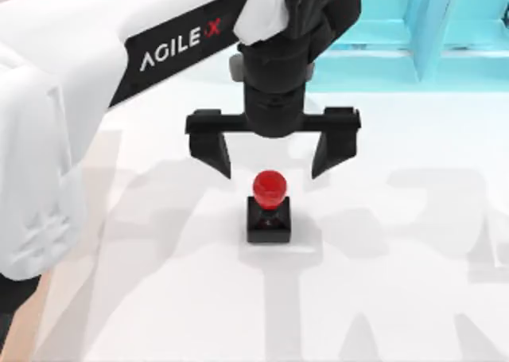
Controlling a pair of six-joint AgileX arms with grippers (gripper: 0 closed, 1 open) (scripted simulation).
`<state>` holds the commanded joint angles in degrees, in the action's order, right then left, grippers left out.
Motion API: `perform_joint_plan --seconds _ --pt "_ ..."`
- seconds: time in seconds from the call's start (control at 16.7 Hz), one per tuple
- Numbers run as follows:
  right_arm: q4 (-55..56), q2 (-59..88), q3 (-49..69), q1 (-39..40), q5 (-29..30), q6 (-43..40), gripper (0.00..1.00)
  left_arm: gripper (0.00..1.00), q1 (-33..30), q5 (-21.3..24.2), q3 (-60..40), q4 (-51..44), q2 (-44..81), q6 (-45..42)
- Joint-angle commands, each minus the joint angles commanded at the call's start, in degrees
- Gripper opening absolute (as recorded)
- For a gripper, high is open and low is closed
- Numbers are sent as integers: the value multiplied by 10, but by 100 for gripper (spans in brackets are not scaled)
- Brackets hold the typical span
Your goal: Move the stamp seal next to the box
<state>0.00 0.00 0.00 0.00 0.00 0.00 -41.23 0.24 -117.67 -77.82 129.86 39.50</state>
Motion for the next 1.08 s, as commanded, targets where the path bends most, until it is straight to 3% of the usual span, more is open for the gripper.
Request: perform_joint_plan --seconds 0.3,0.66,1.08 --pt "0 0 0 0 0 0 100 100 0 0 114 120 4 0" --pt "0 0 0 0 0 0 100 100 -1 0 131 137 5 1" --pt "0 0 0 0 0 0 100 47 -1 0 131 137 5 1"
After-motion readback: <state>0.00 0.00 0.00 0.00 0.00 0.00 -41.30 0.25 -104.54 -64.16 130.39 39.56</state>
